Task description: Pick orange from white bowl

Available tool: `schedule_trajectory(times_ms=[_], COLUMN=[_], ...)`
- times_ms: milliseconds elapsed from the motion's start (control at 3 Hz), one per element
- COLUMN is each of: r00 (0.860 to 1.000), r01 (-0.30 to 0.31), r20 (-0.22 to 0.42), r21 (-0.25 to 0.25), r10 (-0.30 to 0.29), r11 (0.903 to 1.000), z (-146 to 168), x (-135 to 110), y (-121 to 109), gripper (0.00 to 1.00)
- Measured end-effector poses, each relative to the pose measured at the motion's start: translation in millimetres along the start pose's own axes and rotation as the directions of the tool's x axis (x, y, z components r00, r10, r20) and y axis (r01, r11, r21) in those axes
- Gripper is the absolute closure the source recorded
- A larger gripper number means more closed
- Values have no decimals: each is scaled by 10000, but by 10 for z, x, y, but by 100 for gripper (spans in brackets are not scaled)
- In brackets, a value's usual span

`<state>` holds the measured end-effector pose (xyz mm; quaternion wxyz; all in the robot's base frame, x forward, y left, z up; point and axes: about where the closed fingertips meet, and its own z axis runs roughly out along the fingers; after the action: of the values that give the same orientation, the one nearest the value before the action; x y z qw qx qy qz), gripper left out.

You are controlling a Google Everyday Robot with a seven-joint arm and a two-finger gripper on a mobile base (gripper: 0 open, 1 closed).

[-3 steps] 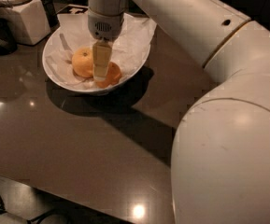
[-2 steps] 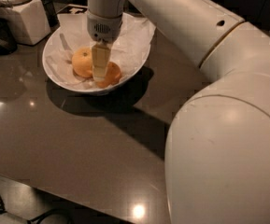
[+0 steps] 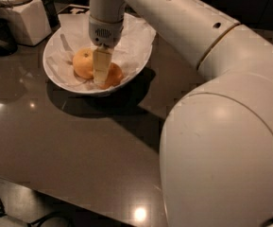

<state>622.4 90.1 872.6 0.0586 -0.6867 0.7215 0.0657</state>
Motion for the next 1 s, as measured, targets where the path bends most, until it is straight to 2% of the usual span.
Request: schedule_trajectory(times_ms=[1000], r00=[9999], r01=[-113], r20=[-74], r21=[-384], r10=[111], r11=[9992], z=[149], x=[80], y=[10], gripper=[31])
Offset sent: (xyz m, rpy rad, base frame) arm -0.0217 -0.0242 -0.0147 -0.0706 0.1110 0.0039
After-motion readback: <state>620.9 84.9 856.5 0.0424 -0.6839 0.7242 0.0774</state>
